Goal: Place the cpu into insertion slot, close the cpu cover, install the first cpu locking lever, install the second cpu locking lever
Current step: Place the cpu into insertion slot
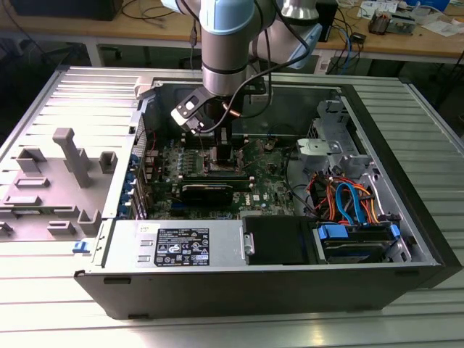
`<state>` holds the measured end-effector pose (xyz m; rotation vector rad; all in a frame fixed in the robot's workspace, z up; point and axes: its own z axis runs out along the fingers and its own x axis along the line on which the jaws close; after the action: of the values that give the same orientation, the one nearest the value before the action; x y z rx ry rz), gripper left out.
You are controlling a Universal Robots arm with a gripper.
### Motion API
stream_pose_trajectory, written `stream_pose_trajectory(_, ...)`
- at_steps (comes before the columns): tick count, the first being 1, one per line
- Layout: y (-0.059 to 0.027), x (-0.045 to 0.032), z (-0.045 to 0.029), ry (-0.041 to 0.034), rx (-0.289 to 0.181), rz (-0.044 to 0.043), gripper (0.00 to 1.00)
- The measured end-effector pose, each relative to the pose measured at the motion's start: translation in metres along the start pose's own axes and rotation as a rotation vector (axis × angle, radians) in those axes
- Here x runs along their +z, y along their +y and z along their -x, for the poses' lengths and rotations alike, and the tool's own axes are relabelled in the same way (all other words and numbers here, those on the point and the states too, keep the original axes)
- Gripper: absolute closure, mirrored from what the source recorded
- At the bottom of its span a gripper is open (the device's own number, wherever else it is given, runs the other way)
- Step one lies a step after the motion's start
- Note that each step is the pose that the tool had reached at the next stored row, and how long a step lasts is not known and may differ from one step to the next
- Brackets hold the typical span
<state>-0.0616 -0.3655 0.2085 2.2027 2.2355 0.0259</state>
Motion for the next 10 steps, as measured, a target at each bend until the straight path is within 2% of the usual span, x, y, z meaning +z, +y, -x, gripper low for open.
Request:
stream_pose_trajectory(8,0.0000,0.0011,0.0000,0.0002,0.000,0.0002,0.45)
stream_pose_trajectory(10,-0.0001,0.0015,0.0000,-0.0022,0.000,0.0000,0.45)
